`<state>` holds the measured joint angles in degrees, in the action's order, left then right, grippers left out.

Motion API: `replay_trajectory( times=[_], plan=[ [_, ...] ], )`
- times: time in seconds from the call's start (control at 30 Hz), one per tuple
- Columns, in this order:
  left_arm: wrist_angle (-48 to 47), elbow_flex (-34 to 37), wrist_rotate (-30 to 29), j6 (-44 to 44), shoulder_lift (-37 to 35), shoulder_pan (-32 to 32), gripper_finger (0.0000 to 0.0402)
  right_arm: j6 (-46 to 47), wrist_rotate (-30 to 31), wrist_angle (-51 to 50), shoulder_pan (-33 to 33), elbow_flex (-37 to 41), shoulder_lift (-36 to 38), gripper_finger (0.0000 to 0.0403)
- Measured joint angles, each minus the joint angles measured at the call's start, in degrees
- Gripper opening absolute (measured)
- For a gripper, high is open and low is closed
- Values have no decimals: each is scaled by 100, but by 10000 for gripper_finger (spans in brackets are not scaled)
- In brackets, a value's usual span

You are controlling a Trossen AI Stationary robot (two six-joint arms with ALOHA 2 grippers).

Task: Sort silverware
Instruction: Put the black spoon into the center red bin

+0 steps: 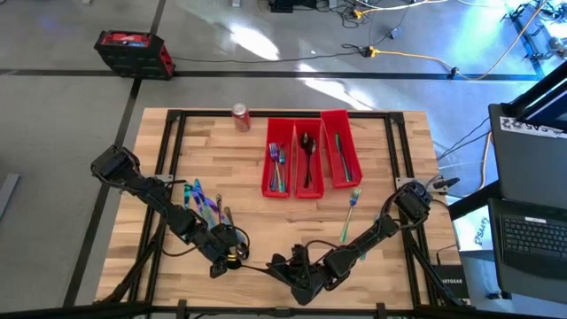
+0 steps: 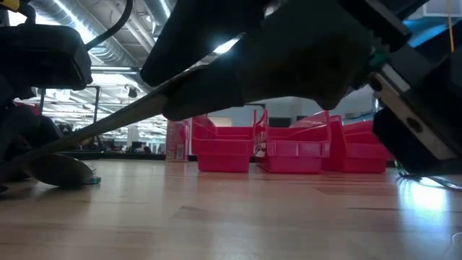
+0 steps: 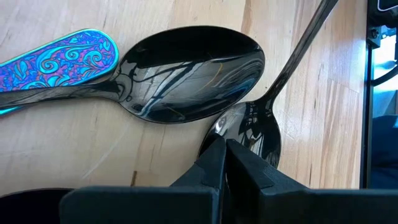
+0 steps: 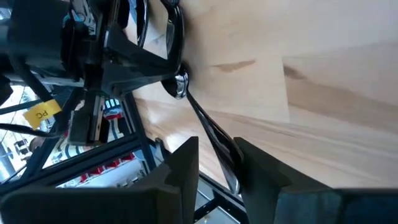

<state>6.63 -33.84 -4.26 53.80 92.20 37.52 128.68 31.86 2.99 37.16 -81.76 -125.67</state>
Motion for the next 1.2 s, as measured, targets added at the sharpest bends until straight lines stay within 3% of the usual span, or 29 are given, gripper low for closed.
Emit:
replay_trajectory(
  times=[1.2],
  plan=[
    [0,1,-43,-7,0,0,0,-184,-64,295,-6,0,0,83]
  ],
)
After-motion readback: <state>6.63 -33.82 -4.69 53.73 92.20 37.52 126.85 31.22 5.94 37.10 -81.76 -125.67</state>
